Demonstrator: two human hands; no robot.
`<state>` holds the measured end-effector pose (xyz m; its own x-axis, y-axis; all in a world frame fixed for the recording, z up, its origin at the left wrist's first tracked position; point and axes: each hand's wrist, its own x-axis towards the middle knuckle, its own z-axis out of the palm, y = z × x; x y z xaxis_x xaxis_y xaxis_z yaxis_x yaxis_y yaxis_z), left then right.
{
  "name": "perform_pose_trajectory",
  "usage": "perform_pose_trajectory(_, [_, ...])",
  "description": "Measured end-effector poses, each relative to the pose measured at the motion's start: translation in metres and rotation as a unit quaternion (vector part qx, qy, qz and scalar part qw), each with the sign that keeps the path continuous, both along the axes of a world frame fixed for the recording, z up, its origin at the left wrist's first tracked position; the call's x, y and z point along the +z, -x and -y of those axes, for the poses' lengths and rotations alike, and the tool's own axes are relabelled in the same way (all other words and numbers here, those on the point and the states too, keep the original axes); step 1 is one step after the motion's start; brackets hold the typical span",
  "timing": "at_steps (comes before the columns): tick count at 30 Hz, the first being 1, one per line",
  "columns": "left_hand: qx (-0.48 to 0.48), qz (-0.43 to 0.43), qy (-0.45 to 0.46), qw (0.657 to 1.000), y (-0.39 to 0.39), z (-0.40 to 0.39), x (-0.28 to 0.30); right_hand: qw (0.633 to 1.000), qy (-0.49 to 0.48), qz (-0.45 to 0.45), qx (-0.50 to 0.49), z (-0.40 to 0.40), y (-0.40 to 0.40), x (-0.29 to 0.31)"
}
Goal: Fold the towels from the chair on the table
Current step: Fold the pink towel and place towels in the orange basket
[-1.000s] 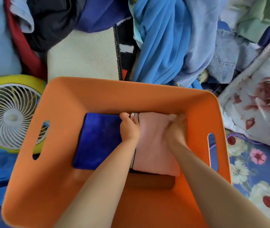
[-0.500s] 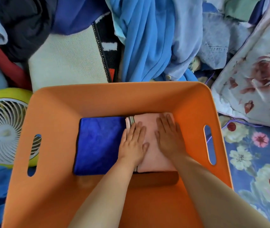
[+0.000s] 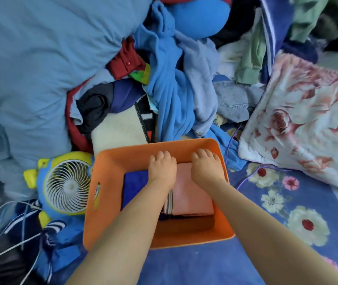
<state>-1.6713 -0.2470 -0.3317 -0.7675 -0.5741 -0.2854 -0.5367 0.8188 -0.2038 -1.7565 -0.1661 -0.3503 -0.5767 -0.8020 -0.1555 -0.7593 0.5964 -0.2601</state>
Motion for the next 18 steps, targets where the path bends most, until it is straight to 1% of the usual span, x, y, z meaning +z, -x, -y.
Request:
perform_pose_trajectory(2, [0.000,-0.018,0.019,1.000,-0.002,-0.011,0.046,0.999,0.038,-0.009,0.018,-0.010,-0.002,0.044])
perform_pose_trajectory(5, [-0.007,-0.034,0.057,0.998,-0.008,-0.030,0.111,0.995,0.090,-0.043,0.018,-0.027,-0.005,0.107])
perform_pose_trajectory(7, [-0.013,-0.043,0.093,0.995,-0.019,-0.052,0.160,0.989,0.128,-0.067,0.017,-0.048,-0.011,0.154])
perform_pose_trajectory(10, [-0.006,-0.079,0.118,0.990,-0.038,-0.086,0.222,0.979,0.170,-0.105,0.025,-0.084,-0.023,0.217])
perform_pose_trajectory(15, [0.018,-0.136,0.129,0.982,-0.074,-0.151,0.306,0.960,0.191,-0.205,0.017,-0.161,-0.052,0.304])
perform_pose_trajectory(18, [0.017,-0.149,0.124,0.981,-0.095,-0.198,0.345,0.951,0.199,-0.237,-0.020,-0.222,-0.077,0.343])
